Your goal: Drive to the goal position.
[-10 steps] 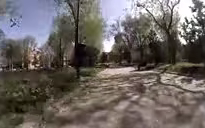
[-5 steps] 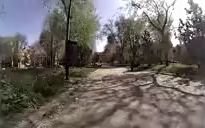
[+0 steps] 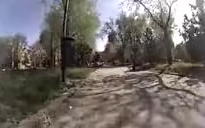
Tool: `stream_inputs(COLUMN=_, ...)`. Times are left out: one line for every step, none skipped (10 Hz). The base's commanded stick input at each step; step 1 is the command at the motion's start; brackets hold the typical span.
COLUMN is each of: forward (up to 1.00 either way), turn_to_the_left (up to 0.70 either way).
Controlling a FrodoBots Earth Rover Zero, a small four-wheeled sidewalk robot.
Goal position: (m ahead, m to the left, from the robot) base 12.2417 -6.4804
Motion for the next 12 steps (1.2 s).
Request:
stream_inputs(forward=0.7, turn_to_the_left=0.0)
stream_inputs(forward=0.7, turn_to_the_left=0.0)
stream_inputs(forward=0.7, turn_to_the_left=0.0)
stream_inputs(forward=0.7, turn_to_the_left=0.0)
stream_inputs(forward=0.7, turn_to_the_left=0.0)
stream_inputs(forward=0.7, turn_to_the_left=0.0)
stream_inputs(forward=0.7, turn_to_the_left=0.0)
stream_inputs(forward=0.7, turn_to_the_left=0.0)
stream_inputs(forward=0.7, turn_to_the_left=-0.05)
stream_inputs(forward=0.7, turn_to_the_left=-0.12)
stream_inputs(forward=0.7, turn_to_the_left=-0.2)
stream_inputs(forward=0.7, turn_to_the_left=-0.28)
